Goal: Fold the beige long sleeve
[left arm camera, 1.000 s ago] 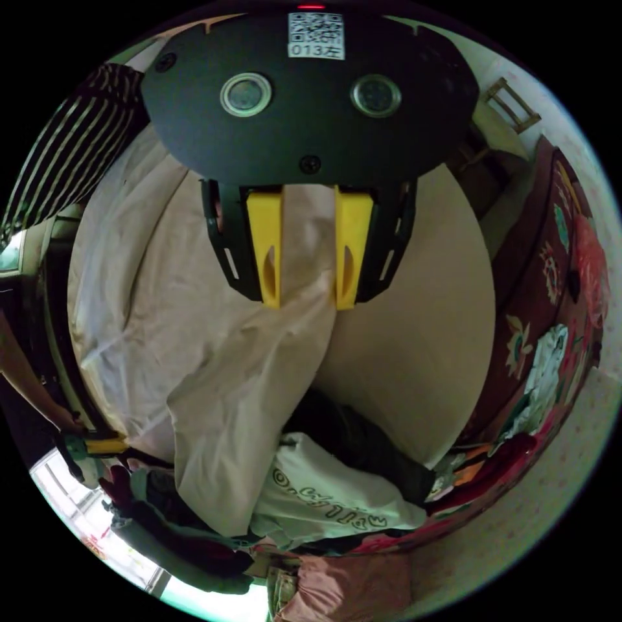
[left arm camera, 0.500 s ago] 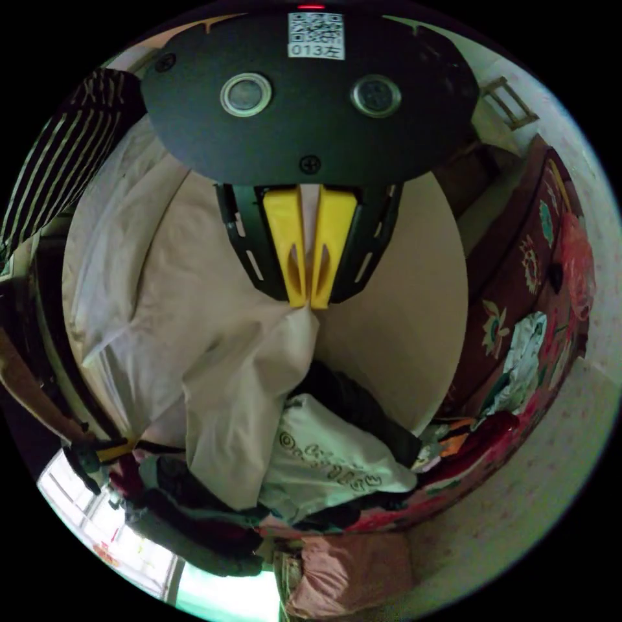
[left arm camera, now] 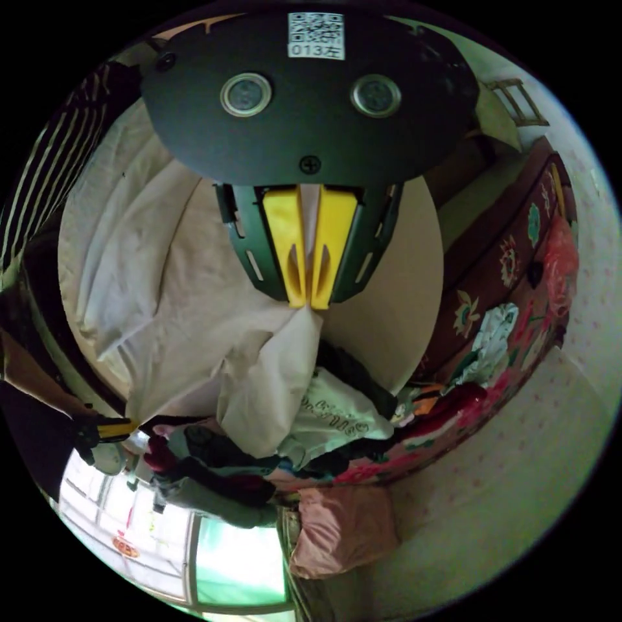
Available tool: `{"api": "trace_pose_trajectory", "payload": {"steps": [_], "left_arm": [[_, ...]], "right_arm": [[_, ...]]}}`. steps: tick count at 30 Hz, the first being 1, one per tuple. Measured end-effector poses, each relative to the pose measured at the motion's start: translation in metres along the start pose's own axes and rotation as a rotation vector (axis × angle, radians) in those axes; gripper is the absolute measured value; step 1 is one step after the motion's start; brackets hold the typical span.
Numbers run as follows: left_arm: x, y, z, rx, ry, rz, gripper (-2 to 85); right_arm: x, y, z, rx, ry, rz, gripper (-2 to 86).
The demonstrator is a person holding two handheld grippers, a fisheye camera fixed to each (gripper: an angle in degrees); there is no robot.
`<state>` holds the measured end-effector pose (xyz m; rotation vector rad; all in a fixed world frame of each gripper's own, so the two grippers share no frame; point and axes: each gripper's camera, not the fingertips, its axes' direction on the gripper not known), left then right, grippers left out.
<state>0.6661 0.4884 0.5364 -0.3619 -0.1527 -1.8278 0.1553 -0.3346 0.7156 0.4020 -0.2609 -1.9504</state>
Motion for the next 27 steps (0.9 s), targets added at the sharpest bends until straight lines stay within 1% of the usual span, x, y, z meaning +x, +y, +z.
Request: {"api": "trace_pose_trajectory", "payload": {"steps": [2,4,7,10,12,14,16,19,21,22,25,27], "left_arm": [[0.022,0.018,-0.020,0.048,-0.028,0.021,0.1],[0.046,0.038,-0.033,0.056,-0.067,0.047,0.1],[0.087,0.070,-0.040,0.025,-0.126,0.081,0.1],[0.115,0.096,-0.039,-0.008,-0.083,0.049,0.2],[0.135,0.112,-0.025,-0.072,-0.086,0.062,0.2],[0.143,0.120,-0.013,-0.115,-0.087,0.064,0.3],[0.144,0.124,-0.005,-0.146,-0.075,0.061,0.3],[0.142,0.121,-0.012,-0.114,-0.085,0.052,0.3],[0.142,0.119,-0.013,-0.104,-0.130,0.074,0.2],[0.142,0.119,-0.010,-0.117,-0.122,0.074,0.2],[0.150,0.127,0.017,-0.212,-0.062,0.141,0.2],[0.157,0.131,0.029,-0.265,-0.049,0.168,0.2]], "right_arm": [[-0.023,0.025,-0.023,0.045,0.060,0.025,0.1],[-0.042,0.043,-0.033,0.054,0.088,0.050,0.1],[-0.079,0.069,-0.034,0.017,0.159,0.064,0.3],[-0.110,0.089,-0.028,-0.026,0.200,0.081,0.3],[-0.123,0.098,-0.022,-0.050,0.184,0.090,0.3],[-0.138,0.105,-0.013,-0.094,0.195,0.085,0.3],[-0.144,0.108,-0.014,-0.096,0.211,0.075,0.3],[-0.144,0.108,-0.034,-0.065,0.251,0.090,0.4],[-0.144,0.111,-0.046,-0.042,0.236,0.105,0.5],[-0.147,0.116,-0.046,-0.056,0.207,0.086,0.6],[-0.159,0.136,-0.035,-0.149,0.126,0.009,1.0],[-0.158,0.149,-0.041,-0.139,0.110,0.018,1.2]]}}
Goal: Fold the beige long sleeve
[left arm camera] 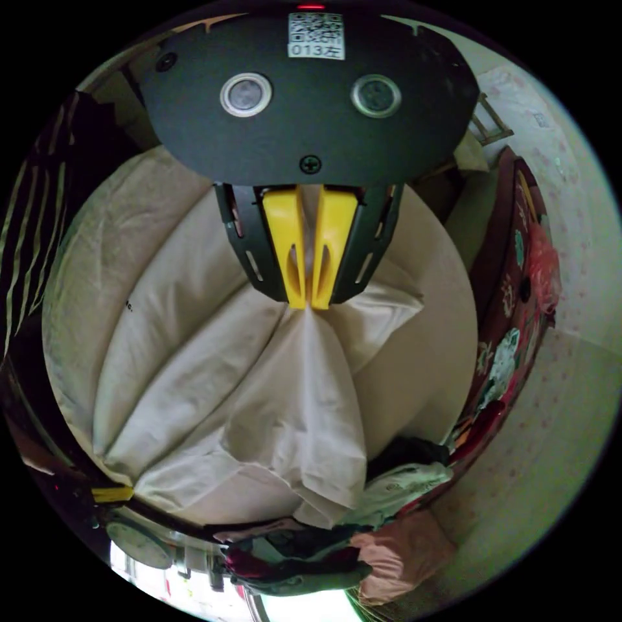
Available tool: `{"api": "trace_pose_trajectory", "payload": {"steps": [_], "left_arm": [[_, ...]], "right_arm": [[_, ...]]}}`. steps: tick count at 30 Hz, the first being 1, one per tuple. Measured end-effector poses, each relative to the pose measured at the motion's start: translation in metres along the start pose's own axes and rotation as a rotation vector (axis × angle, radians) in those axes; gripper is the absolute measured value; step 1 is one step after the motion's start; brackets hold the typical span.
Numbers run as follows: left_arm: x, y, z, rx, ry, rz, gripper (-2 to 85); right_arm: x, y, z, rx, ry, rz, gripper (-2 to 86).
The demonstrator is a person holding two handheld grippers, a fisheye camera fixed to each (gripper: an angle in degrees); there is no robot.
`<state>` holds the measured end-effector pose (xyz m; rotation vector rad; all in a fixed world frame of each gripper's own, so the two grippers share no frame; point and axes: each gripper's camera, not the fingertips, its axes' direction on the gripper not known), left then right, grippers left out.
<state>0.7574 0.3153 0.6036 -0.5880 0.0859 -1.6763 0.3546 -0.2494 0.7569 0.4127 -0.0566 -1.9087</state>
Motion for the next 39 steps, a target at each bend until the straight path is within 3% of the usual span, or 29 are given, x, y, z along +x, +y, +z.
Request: {"api": "trace_pose_trajectory", "payload": {"steps": [7,14,16,20,22,27,32,36,39], "left_arm": [[-0.002,0.021,-0.021,0.019,-0.025,-0.109,0.0],[-0.052,0.018,-0.031,0.197,0.065,-0.489,-0.1],[-0.053,0.004,-0.016,0.164,0.060,-0.465,-0.2],[-0.054,-0.020,0.041,-0.130,-0.018,-0.337,-0.2],[-0.062,-0.014,0.040,-0.068,-0.009,-0.350,-0.3],[-0.088,-0.005,0.009,0.109,0.026,-0.456,-0.2],[-0.105,-0.027,0.034,-0.023,0.053,-0.370,0.3],[-0.123,-0.011,0.010,0.174,0.221,-0.361,2.6],[-0.126,-0.012,0.001,0.196,0.348,-0.281,7.0]], "right_arm": [[0.054,-0.001,-0.023,0.082,-0.074,0.281,0.3],[0.051,-0.041,0.034,-0.003,-0.253,0.305,0.2],[0.051,-0.036,0.040,0.003,-0.263,0.312,0.2],[0.056,-0.024,0.040,-0.048,-0.224,0.311,0.5],[0.062,-0.019,0.035,-0.057,-0.231,0.326,0.8],[0.065,-0.033,-0.002,0.134,-0.264,0.333,4.2],[0.054,-0.108,-0.021,0.288,-0.417,0.321,7.1],[0.050,-0.166,-0.020,0.300,-0.582,0.319,9.6],[0.039,-0.207,-0.022,0.301,-0.525,0.237,9.7]]}}
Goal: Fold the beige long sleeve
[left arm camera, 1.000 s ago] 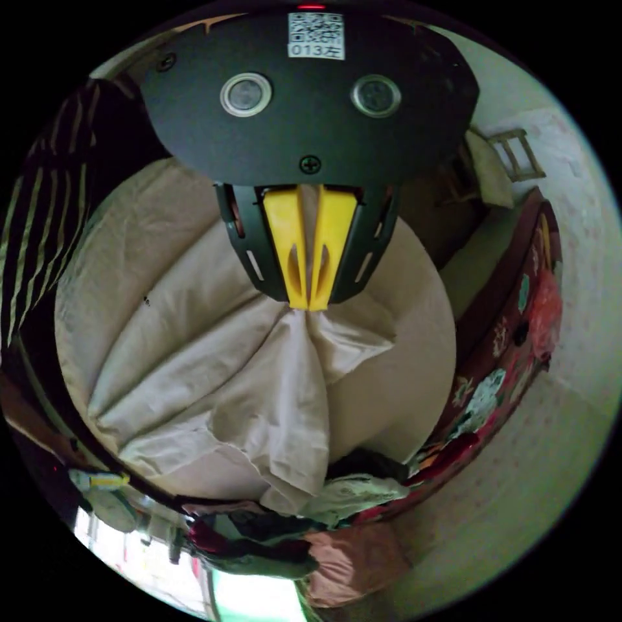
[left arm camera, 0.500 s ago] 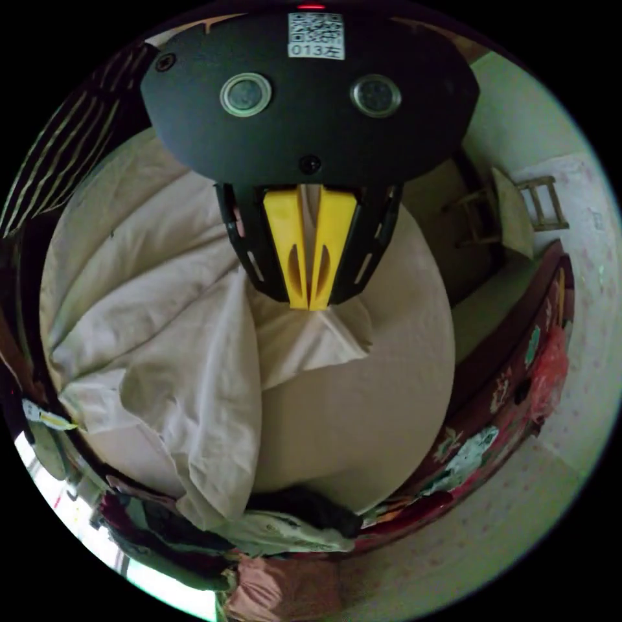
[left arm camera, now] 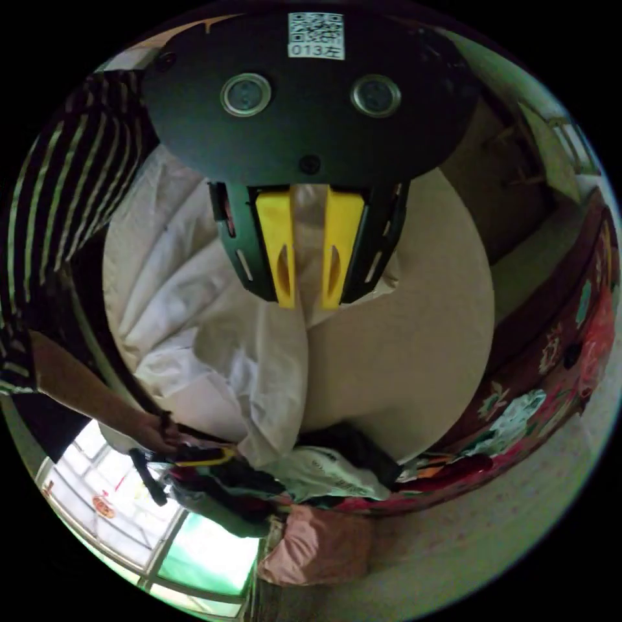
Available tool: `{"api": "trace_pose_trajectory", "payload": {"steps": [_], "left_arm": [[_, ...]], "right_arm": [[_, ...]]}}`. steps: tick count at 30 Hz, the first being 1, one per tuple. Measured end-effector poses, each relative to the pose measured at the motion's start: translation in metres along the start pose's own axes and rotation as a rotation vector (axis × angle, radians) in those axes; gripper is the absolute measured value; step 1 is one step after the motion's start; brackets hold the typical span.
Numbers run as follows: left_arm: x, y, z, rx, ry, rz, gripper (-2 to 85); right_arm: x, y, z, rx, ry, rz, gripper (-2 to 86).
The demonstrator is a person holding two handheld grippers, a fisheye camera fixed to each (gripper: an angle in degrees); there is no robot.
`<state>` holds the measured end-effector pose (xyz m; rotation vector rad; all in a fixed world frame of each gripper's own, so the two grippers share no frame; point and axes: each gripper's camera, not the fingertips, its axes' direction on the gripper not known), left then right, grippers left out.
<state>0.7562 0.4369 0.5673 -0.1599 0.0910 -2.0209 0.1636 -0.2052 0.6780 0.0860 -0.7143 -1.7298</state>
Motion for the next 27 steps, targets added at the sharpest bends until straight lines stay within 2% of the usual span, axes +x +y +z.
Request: {"api": "trace_pose_trajectory", "payload": {"steps": [4,7,10,13,15,18,22,27], "left_arm": [[-0.006,-0.004,0.021,-0.112,0.021,0.020,7.1],[-0.006,-0.008,0.035,-0.179,-0.006,0.039,1.9],[0.001,-0.008,0.022,-0.161,-0.052,0.094,0.5],[0.006,-0.001,0.008,-0.109,-0.098,0.135,0.0],[0.011,0.005,-0.004,-0.065,-0.104,0.166,-0.1],[0.017,0.014,-0.013,-0.060,-0.094,0.218,-0.1],[0.026,0.020,-0.021,-0.068,-0.104,0.273,-0.1],[0.050,0.023,-0.008,-0.210,-0.155,0.431,-0.2]], "right_arm": [[-0.034,-0.024,0.039,-0.153,0.187,-0.231,7.2],[-0.044,-0.026,0.047,-0.201,0.243,-0.246,2.4],[-0.057,-0.021,0.004,-0.074,0.224,-0.282,1.2],[-0.069,0.005,-0.060,0.100,0.312,-0.321,0.7],[-0.076,0.035,-0.097,0.146,0.323,-0.344,0.6],[-0.088,0.106,-0.141,0.122,0.389,-0.309,0.5],[-0.106,0.204,-0.170,0.068,0.461,-0.077,0.5],[-0.148,0.267,-0.141,-0.185,0.486,-0.071,0.5]]}}
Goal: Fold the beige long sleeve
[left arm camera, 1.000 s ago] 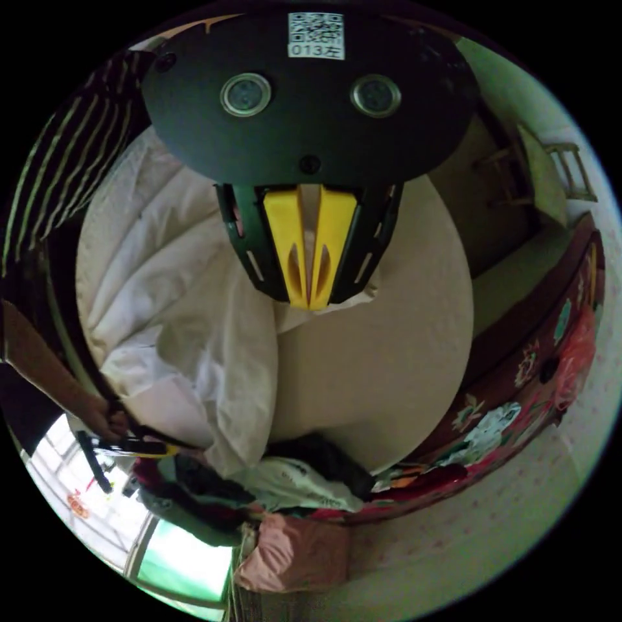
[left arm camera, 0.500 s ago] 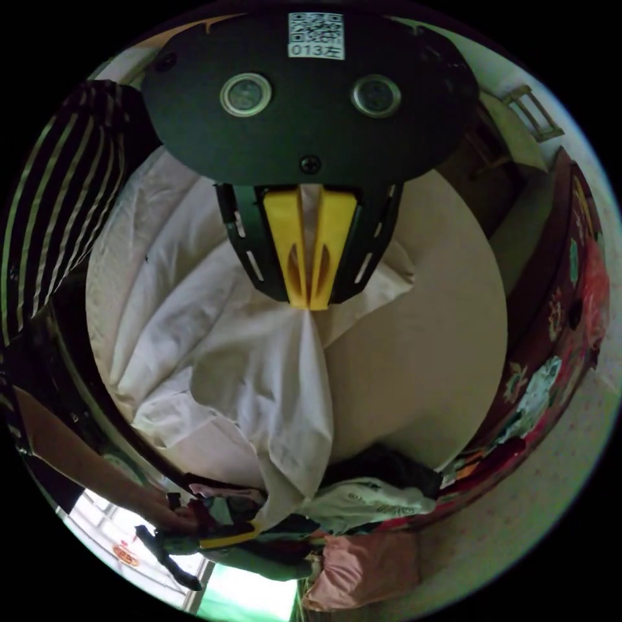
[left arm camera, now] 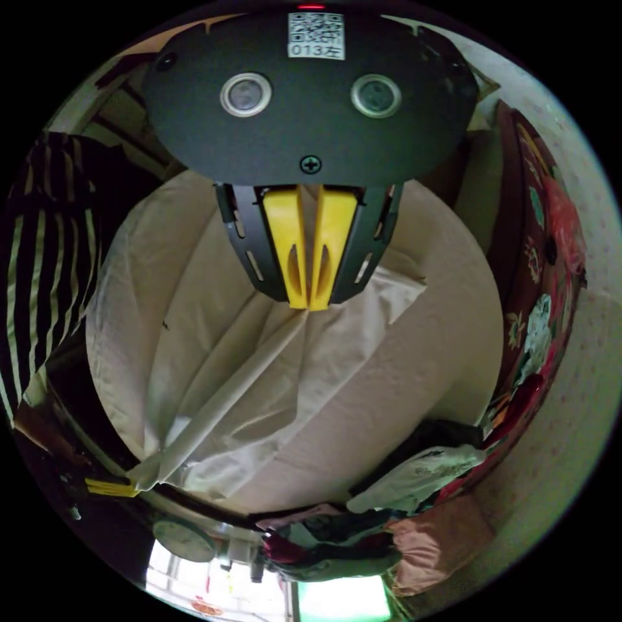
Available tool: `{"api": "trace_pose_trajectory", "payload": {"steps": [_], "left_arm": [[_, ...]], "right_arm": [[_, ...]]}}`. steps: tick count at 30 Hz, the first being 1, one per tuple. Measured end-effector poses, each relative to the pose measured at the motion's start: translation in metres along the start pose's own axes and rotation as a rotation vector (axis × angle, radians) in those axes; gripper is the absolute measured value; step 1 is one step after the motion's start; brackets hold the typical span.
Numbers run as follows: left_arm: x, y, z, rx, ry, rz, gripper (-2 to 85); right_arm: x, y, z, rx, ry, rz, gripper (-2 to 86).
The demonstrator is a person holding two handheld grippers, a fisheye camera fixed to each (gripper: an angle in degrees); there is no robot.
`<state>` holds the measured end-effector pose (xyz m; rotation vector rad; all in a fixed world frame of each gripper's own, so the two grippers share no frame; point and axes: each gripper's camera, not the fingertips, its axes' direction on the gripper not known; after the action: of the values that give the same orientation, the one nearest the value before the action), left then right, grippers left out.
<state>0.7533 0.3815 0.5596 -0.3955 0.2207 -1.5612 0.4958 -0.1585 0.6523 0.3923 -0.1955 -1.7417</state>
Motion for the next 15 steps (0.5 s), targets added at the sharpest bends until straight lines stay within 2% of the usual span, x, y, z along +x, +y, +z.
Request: {"api": "trace_pose_trajectory", "payload": {"steps": [5,10,13,15], "left_arm": [[0.009,-0.005,0.000,-0.044,-0.045,0.076,-0.2],[-0.001,-0.003,-0.020,-0.014,0.066,0.108,-0.2],[-0.014,-0.008,-0.034,0.008,0.143,0.121,-0.2],[-0.030,-0.016,-0.030,-0.013,0.265,0.131,-0.2]], "right_arm": [[-0.014,0.013,-0.063,0.074,-0.056,-0.055,0.5],[0.004,0.017,-0.142,0.180,-0.107,-0.149,0.5],[0.025,0.010,-0.169,0.258,-0.150,-0.122,0.5],[0.027,0.001,-0.166,0.271,-0.075,-0.161,0.5]]}}
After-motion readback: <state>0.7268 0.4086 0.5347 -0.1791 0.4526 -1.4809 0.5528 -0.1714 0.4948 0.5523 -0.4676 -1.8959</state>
